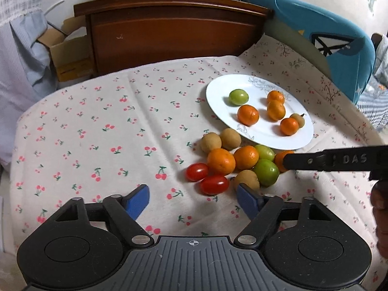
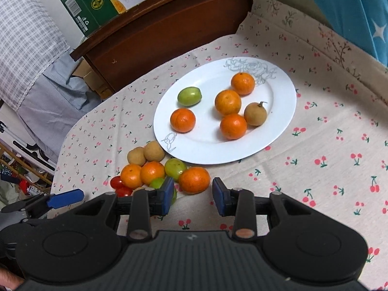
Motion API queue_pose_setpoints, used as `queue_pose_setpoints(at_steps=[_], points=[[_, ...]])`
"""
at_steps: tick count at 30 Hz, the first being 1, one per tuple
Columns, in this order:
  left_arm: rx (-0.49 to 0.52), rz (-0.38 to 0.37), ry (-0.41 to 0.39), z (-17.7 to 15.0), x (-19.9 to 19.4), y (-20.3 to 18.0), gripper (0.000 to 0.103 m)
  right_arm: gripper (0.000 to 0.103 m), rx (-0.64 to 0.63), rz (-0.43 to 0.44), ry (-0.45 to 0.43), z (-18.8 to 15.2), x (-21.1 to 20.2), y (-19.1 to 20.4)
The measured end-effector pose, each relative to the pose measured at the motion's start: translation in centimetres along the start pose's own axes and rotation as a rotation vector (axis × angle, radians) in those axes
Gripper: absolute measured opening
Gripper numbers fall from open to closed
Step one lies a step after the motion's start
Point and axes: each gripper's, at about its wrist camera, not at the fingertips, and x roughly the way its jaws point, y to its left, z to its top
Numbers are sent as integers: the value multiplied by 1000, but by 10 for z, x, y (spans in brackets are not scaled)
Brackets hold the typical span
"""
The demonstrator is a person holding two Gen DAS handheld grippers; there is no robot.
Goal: Organize fruits
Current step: 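Withdraw both tools from the plate toward the fruit cluster, then grasp a red cherry tomato with the left gripper while the right gripper grasps an orange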
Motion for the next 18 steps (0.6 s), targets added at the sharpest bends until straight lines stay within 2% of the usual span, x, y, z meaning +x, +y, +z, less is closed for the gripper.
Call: queue_pose_setpoints(at_steps=[5,9,18], points=[[-10,-11,2,0,7,1,62,36,-7,-3,7,-3,7,-1],[-1,-25,4,-2,13,-2,60,29,-15,2,3,-4,9,-1],[-10,-39,-7,0,20,-5,56,29,-8,-1,-4,-3,4,-7]])
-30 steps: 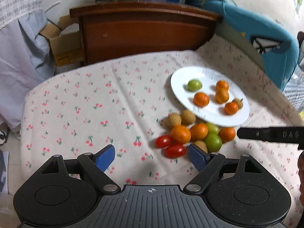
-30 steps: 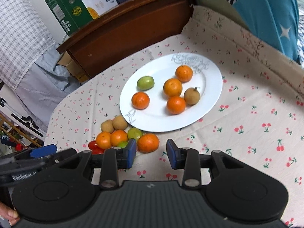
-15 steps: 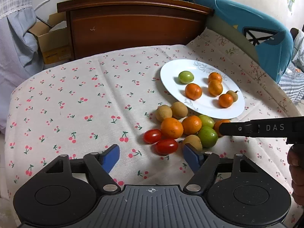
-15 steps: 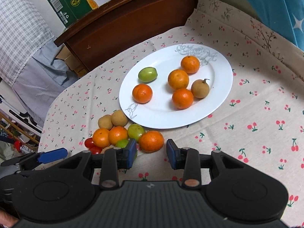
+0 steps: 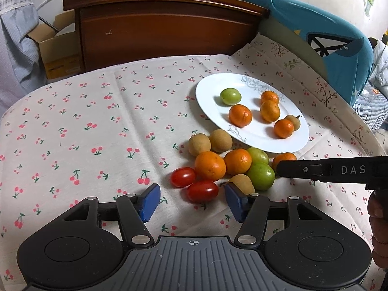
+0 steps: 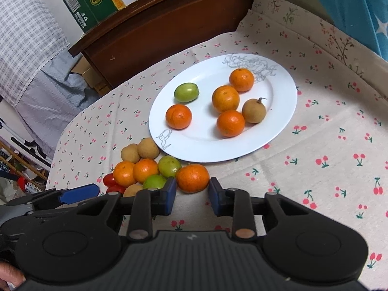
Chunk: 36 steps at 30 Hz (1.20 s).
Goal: Organize fruits
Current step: 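Grasp a red cherry tomato with the left gripper while the right gripper grasps an orange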
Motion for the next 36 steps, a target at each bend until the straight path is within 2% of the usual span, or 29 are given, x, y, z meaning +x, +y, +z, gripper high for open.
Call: queue_pose_setpoints(at_steps=[5,16,18,22,34,36], points=[[-2,-6,4,1,5,-1,43,29,9,-1,0,0,0,-2],[27,17,-9,0,7,-7,42,32,13,1,3,-1,3,-1],[25,25,-12,-1,7,-7,39,32,11,1,2,-1,3,-1],[-10,36,-9,0,6,-1,25,28,6,5,1,-1,3,-1],[-20,55,-19,2,-8,-2,24,26,-4,7,-11,1,-6,3],[-17,52,-28,3,-13,-3,24,23,-15,9,-16,1,-8,6]])
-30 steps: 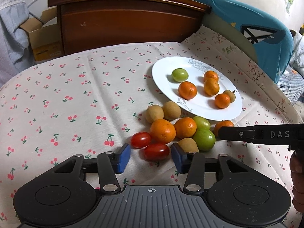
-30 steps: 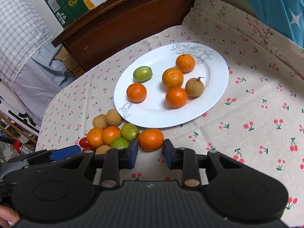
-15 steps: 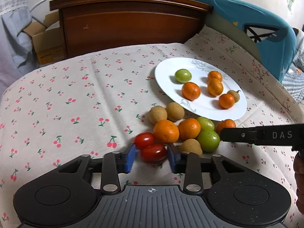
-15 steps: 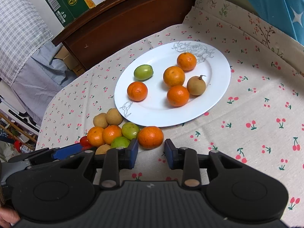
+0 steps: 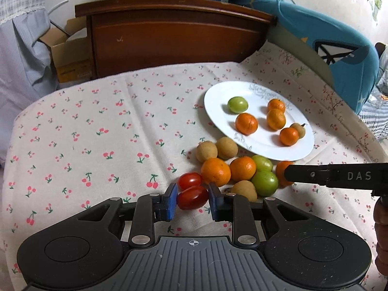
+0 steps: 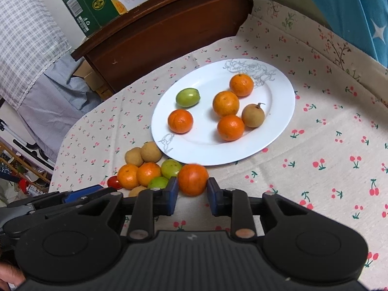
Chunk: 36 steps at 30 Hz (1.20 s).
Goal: Organize fruits
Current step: 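Grasp a red cherry tomato with the left gripper while the right gripper grasps an orange, then carry the cherry tomato and orange over the plate with both grippers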
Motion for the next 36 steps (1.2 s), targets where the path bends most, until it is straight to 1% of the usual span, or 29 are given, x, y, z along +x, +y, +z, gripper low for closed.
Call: queue_pose_setpoints(at_steps=[2,7,10,13,16,18,20,25,26,29,32,36], points=[[3,1,-2,0,-2,-1,24,15,-12,0,-1,0,-2,2],[3,-6,2,-4,-2,0,24,15,-12,-8,8,-2,-3,1],[-2,4,19,-6,1,2,25,19,11,-3,13,-2,-2,-4],[-10,-2,36,-9,4,4,25,21,45,-2,12,-1,-1,-9],[-9,13,34,-12,7,3,26,25,49,1,8,-1,1,-9],[6,16,32,-12,7,1,26,32,55,1,11,-1,3,-10],[15,17,31,-12,6,0,26,35,62,3,10,-1,6,-10],[25,11,31,-13,4,-1,25,34,47,4,8,-1,15,-4],[27,11,32,-13,4,-2,25,31,43,4,9,-1,16,-4],[30,13,27,-13,2,-3,25,30,36,3,10,-2,15,-3],[30,18,6,-10,-3,-5,25,30,28,-2,4,0,11,-1],[21,16,-19,-4,-11,-6,25,29,28,19,-21,5,0,4]])
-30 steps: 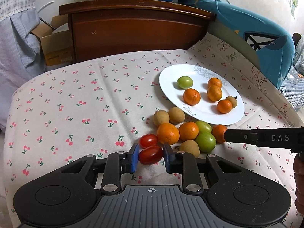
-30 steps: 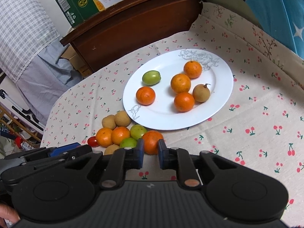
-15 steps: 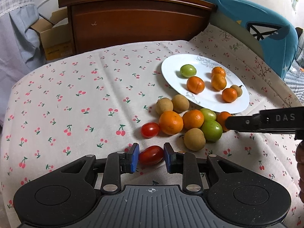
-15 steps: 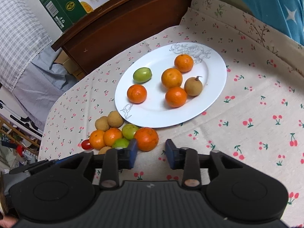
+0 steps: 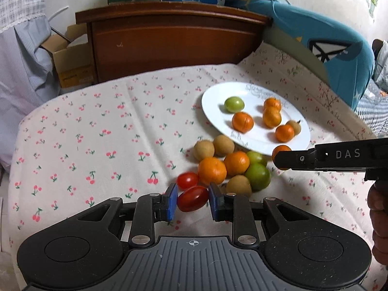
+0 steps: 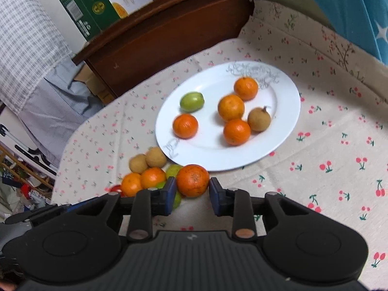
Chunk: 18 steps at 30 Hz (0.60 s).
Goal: Organize fruits
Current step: 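Carry the cherry tomato and orange over the plate with both grippers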
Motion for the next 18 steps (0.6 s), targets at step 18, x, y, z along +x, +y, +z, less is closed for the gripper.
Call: queue_pose_setpoints(at_steps=[18], points=[[-9,-65,-126,42,-29,-22,25,29,-107,49,-111,27,-50,29]])
